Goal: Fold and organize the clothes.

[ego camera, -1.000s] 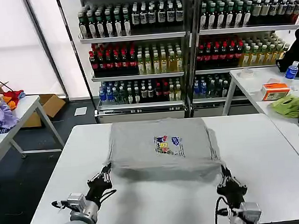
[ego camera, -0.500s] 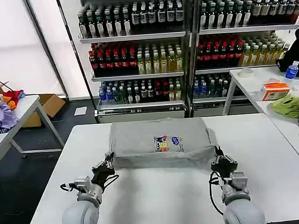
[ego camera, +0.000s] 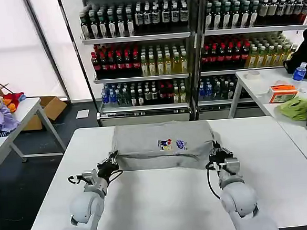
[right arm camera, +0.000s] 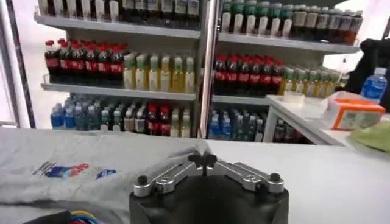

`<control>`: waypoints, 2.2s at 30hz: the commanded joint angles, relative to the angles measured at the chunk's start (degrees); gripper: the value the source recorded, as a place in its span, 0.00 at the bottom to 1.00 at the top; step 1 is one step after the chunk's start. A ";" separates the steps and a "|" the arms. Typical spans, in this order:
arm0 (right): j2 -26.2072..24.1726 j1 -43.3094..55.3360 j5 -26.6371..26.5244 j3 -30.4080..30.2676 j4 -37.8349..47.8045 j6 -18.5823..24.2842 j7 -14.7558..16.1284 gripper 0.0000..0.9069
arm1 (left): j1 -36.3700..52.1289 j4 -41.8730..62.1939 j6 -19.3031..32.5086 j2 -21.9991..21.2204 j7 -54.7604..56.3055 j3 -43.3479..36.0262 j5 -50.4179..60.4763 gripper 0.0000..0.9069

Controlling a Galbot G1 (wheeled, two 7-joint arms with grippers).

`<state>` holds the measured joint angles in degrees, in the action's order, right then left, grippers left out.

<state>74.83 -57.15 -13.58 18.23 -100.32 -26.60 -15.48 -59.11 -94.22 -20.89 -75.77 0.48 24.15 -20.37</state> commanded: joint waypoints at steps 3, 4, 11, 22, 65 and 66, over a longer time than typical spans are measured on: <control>0.69 4.67 0.24 -2.09 4.53 -2.43 0.13 1.00 | 3.06 4.73 -1.01 0.09 0.23 -0.04 0.14 1.00; 0.82 4.70 0.18 -2.15 4.61 -2.65 0.10 1.00 | 3.07 4.79 -0.97 0.09 0.19 -0.02 0.23 1.00; 1.81 3.53 0.32 -2.15 4.53 -4.54 -0.24 1.00 | 2.91 4.50 -1.41 0.13 0.07 -0.10 0.32 1.00; 4.53 2.52 -4.58 -0.34 4.23 0.42 -5.39 1.00 | 0.36 -0.23 -2.84 0.10 1.06 0.19 0.34 1.00; -2.96 -7.66 -11.25 5.56 -5.28 -6.57 -8.69 1.00 | -4.00 -4.45 -9.17 2.41 1.78 1.07 -0.26 1.00; -2.85 -7.49 -11.20 5.18 -5.13 -6.58 -8.66 1.00 | -3.94 -4.33 -9.03 2.43 1.83 1.19 -0.27 1.00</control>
<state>71.81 -64.75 -24.28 23.64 -106.35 -32.97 -23.90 -63.38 -99.85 -29.86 -73.66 2.23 25.04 -20.80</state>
